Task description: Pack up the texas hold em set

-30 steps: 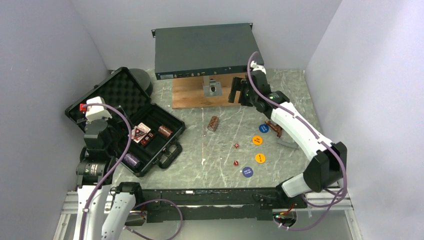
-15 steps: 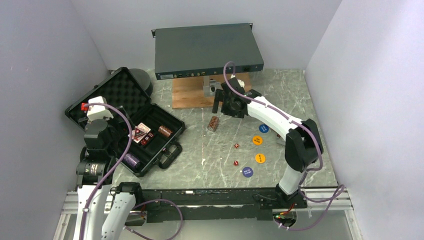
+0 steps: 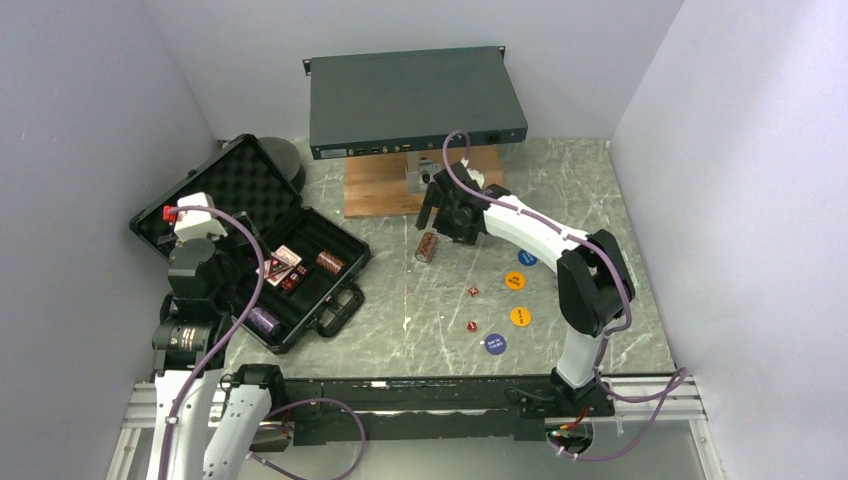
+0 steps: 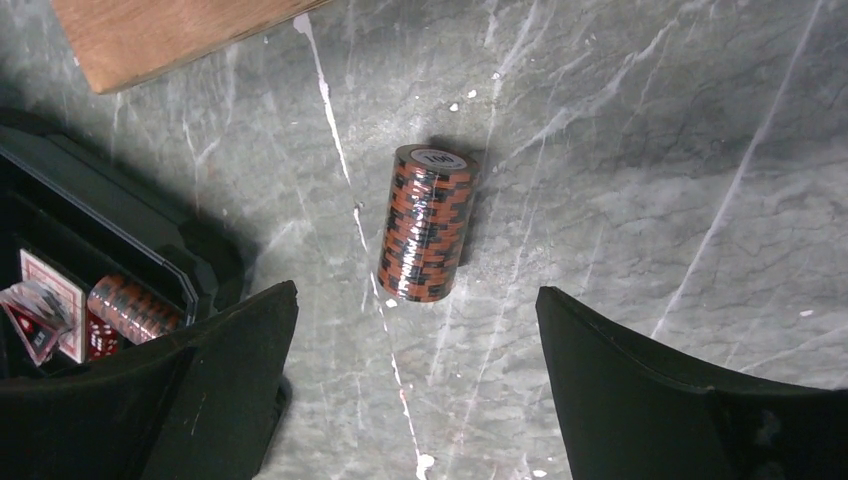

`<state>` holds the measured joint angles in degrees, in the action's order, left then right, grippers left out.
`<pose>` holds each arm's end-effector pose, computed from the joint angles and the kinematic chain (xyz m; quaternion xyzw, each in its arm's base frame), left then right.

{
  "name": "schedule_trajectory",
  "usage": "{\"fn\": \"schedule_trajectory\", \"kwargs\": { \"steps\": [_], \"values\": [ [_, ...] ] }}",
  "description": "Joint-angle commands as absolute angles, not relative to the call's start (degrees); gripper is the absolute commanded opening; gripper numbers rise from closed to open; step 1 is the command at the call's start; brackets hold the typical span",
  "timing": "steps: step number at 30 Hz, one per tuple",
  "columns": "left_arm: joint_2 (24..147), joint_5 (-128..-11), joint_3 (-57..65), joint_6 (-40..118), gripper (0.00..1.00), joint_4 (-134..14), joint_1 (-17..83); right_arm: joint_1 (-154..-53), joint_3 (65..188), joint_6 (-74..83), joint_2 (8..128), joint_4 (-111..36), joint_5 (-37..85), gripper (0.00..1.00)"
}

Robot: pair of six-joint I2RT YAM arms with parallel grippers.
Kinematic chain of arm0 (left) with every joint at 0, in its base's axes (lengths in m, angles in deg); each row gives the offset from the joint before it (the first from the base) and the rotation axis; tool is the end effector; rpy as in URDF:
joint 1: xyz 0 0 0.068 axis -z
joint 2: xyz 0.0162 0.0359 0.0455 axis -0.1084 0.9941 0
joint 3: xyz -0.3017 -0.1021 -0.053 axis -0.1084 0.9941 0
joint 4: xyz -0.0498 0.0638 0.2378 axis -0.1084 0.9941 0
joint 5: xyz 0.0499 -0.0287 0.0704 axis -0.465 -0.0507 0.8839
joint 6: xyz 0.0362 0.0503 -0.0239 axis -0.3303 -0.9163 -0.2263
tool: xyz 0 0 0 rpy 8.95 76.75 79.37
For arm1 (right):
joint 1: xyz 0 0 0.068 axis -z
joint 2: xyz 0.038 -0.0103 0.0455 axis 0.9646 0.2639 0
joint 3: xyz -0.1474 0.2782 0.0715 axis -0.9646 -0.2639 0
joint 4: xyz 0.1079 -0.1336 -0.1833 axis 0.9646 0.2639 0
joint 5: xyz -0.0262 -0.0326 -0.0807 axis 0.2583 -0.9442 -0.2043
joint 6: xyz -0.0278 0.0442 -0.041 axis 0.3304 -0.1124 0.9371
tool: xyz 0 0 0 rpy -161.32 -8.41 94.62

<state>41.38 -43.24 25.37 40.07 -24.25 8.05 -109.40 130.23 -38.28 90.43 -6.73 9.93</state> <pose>0.0739 0.0138 0.3810 -0.1712 0.7686 0.0430 0.6149 0.3355 0.2249 0.2764 0.1390 0.9426 0.1570 0.2597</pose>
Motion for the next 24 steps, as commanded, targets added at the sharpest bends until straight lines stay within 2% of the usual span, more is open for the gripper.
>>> {"fn": "schedule_trajectory", "kwargs": {
  "steps": [1,4,12,21,24],
  "values": [
    [41.3,-43.72,25.27,39.66,0.99,-26.51,8.14,-109.59,128.29,-43.17,90.59,-10.63,9.66,0.91],
    [41.37,-43.57,25.29,39.62,0.99,-26.44,8.14,-109.59,128.54,-43.83,91.74,-10.94,9.62,0.89],
    [41.45,-43.62,25.22,39.68,0.99,-26.5,8.1,-109.59,130.12,-43.98,96.66,-12.32,11.37,0.76],
    [41.6,-43.89,25.22,39.59,0.99,-26.58,8.14,-109.59,131.27,-44.33,99.85,-13.17,12.07,0.73],
    [41.58,-43.78,25.22,39.55,0.99,-26.54,8.09,-109.59,131.15,-44.29,100.3,-13.68,12.22,0.65]
  ]
}}
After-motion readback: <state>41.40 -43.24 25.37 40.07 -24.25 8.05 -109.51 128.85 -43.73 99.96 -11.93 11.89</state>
